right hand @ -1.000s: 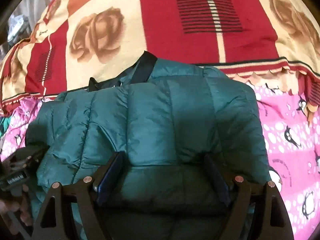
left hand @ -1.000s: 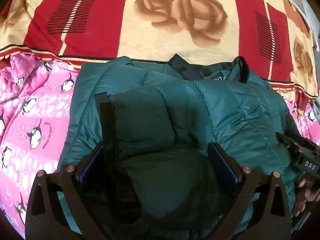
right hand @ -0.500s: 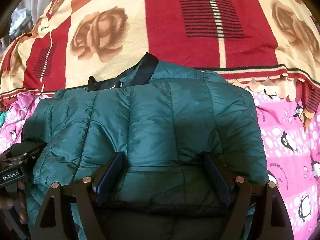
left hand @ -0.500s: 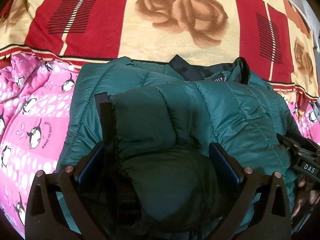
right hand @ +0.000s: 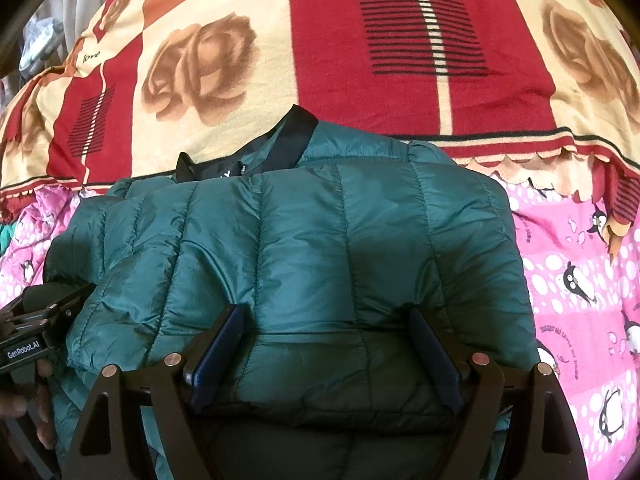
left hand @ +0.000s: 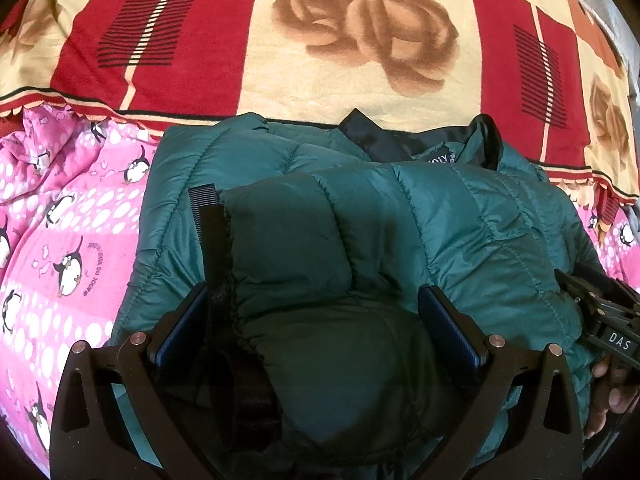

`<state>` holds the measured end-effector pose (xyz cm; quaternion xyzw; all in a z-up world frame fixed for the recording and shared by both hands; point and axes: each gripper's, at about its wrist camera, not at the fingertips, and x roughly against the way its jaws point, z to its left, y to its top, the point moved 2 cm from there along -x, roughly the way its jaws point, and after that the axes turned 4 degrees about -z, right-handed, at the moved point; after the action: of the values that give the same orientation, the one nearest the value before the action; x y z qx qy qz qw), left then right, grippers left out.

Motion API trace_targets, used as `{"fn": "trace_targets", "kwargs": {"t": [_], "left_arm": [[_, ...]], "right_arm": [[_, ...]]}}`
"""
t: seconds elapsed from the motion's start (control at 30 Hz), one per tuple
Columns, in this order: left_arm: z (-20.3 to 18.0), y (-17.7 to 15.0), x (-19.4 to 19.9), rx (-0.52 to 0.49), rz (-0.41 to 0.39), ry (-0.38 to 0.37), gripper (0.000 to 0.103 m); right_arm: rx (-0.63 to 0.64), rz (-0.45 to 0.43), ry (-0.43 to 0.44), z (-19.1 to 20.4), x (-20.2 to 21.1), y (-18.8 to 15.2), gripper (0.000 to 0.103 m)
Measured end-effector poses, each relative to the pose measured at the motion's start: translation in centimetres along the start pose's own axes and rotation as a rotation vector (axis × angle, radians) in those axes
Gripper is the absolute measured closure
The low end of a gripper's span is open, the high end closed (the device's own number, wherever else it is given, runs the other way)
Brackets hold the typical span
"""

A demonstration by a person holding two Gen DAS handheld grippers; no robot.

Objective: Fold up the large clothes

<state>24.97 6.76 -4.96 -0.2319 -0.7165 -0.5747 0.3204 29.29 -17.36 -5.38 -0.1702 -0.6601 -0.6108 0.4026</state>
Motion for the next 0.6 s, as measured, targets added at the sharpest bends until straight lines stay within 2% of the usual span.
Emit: {"fn": "trace_targets", "kwargs": {"t": [0.6], "left_arm": [[0.01,-0.05,0.03,-0.002,-0.005,0.003,0.001]], "right_arm": [[0.0,0.0,-0.001,-0.03,-0.01,0.04,0.02]]}}
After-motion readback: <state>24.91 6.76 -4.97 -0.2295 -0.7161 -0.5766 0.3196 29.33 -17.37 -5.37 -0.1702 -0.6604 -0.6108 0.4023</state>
